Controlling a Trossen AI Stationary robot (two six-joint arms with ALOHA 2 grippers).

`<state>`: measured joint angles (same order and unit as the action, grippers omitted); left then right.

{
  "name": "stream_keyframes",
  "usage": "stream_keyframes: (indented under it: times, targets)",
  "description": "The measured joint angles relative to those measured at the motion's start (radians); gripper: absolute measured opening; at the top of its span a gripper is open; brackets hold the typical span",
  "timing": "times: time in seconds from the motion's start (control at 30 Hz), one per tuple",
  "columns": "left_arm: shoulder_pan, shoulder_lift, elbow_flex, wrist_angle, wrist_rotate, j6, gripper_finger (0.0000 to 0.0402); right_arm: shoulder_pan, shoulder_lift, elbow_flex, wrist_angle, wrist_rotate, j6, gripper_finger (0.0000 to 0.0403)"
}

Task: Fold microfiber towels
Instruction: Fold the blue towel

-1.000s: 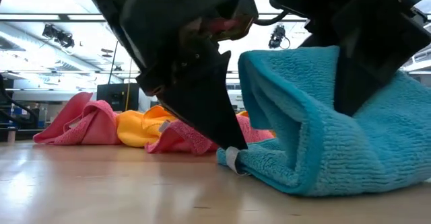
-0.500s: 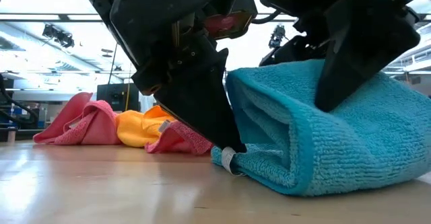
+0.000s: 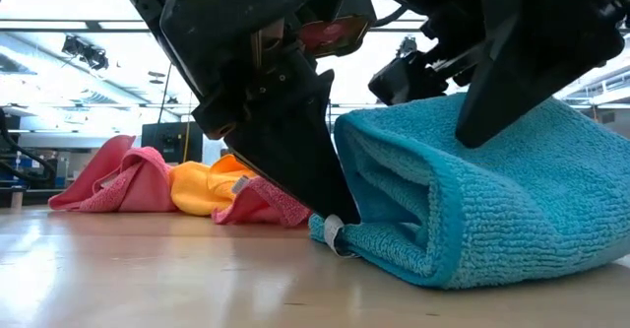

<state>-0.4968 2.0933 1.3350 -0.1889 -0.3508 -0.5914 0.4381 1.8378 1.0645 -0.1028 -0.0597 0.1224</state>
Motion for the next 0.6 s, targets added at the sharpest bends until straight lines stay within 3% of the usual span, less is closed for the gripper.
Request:
stream_keyframes:
  times: [0.2,0.37,0.6]
  targets:
    - [-0.001,0.000,0.000,0.000,0.000,-0.005,0.0010,-0.007,0.000,0.000,0.001,0.036,-0.037,0.0279]
    - [-0.003,0.000,0.000,0.001,0.005,-0.007,0.0024,-0.014,0.000,0.000,0.005,0.051,-0.127,0.0280]
    - [-0.012,0.000,0.000,0.003,0.007,-0.008,0.0025,-0.020,0.000,-0.076,0.173,0.049,-0.161,0.0275]
